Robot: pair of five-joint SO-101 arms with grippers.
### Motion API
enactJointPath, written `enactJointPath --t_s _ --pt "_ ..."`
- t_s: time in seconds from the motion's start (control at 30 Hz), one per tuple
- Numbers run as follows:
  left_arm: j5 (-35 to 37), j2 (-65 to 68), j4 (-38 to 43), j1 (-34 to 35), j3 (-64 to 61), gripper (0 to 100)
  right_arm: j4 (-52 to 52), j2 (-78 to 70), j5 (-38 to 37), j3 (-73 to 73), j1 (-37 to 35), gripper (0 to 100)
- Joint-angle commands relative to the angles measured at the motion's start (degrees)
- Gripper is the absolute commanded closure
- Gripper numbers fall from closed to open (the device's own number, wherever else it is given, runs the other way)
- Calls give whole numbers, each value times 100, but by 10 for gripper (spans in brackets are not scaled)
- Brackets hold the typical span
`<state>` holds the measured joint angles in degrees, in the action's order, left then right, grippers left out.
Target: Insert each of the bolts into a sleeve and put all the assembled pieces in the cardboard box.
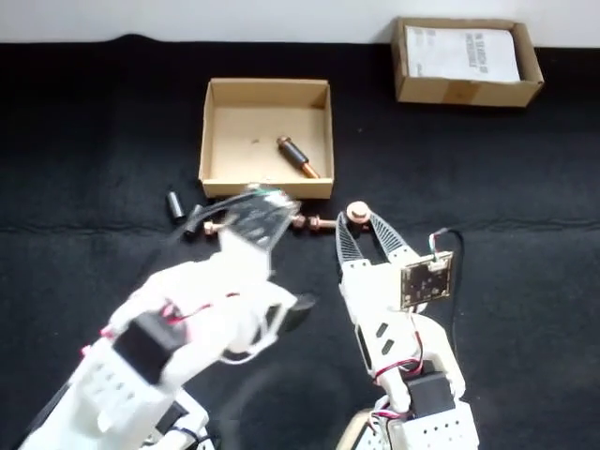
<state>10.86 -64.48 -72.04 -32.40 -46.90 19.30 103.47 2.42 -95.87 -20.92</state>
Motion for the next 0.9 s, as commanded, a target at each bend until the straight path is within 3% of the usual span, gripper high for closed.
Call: enactJointPath --t_s 0.0,0.13,0.3,0.5,0.67,0.87 --pt "9 -716 -149 347 -84 777 -163 127 -44 -716 75 991" --pt "-18 -1692 -114 1244 -374 826 119 101 -44 -277 48 991" --pt "-18 -2703 -105 2035 -796 992 620 101 -35 295 48 991" --pt "-18 -3618 -105 2343 -1393 992 1147 -57 -211 1112 48 991" --pt "-26 -3925 -97 2853 -2149 991 1367 -1059 -316 2079 66 991" --pt "-26 -3916 1081 3873 -3336 991 1367 -2958 -299 3618 66 991"
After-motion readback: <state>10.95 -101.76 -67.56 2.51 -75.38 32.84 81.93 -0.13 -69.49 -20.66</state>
